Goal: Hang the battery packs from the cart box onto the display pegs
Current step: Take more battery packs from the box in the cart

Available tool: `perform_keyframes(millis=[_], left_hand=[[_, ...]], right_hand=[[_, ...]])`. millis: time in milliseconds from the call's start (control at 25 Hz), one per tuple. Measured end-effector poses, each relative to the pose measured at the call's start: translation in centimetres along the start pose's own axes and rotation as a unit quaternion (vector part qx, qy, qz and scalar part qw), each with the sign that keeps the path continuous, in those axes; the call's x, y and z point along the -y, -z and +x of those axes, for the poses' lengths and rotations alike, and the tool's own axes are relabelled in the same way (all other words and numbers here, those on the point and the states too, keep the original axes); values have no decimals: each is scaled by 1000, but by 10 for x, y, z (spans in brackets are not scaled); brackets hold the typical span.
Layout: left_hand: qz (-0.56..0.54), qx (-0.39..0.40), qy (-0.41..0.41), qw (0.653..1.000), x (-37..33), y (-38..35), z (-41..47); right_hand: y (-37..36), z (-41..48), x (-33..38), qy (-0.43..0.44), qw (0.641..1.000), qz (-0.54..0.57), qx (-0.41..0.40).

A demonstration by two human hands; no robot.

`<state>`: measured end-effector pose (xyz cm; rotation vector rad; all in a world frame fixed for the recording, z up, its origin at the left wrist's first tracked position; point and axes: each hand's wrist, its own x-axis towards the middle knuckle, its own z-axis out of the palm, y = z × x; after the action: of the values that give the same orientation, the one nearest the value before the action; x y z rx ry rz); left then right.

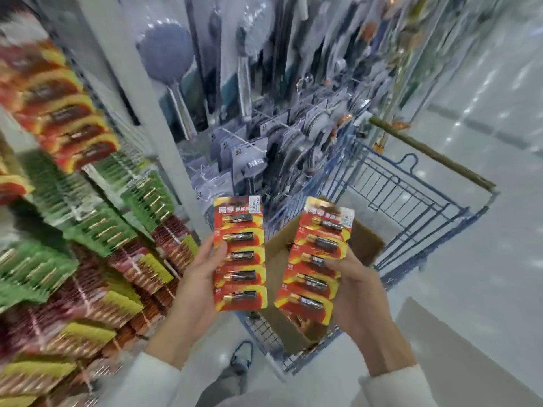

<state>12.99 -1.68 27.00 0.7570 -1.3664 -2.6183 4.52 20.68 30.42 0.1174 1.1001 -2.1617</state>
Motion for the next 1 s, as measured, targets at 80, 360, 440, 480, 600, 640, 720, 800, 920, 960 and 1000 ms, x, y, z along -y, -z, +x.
perform_keyframes(millis=[80,360,440,480,600,640,720,800,920,960,1000], left_hand=[[-18,-46,-49,998,-6,11,-34],[-48,-204,-201,957,-34,69,-160],[-60,-252,-233,937,-42,89,-202],[-64,-275,-247,927,-46,101,-223],[-80,-338,-283,894,-52,134,-286],[-83,-352,-292,885,-53,144,-305],[-91,-385,-305,867,-54,163,-343],[-100,-421,-314,845,-53,189,-388],[-108,-458,-323,821,-52,232,-456],[-113,-468,-323,815,-51,244,-475],[-121,-475,-327,808,-51,255,-493]], right_hand=[[-19,-9,-2,-16,998,-26,53],[-107,-23,-50,-126,969,-113,180],[-142,-29,-75,-154,955,-143,211],[-161,-34,-88,-162,948,-160,221],[-216,-58,-130,-190,929,-185,259],[-232,-66,-143,-192,923,-191,273],[-262,-86,-172,-199,908,-200,309],[-292,-112,-205,-211,892,-211,340],[-333,-157,-262,-224,879,-230,352],[-344,-170,-280,-228,878,-234,350],[-353,-182,-297,-232,875,-238,353]])
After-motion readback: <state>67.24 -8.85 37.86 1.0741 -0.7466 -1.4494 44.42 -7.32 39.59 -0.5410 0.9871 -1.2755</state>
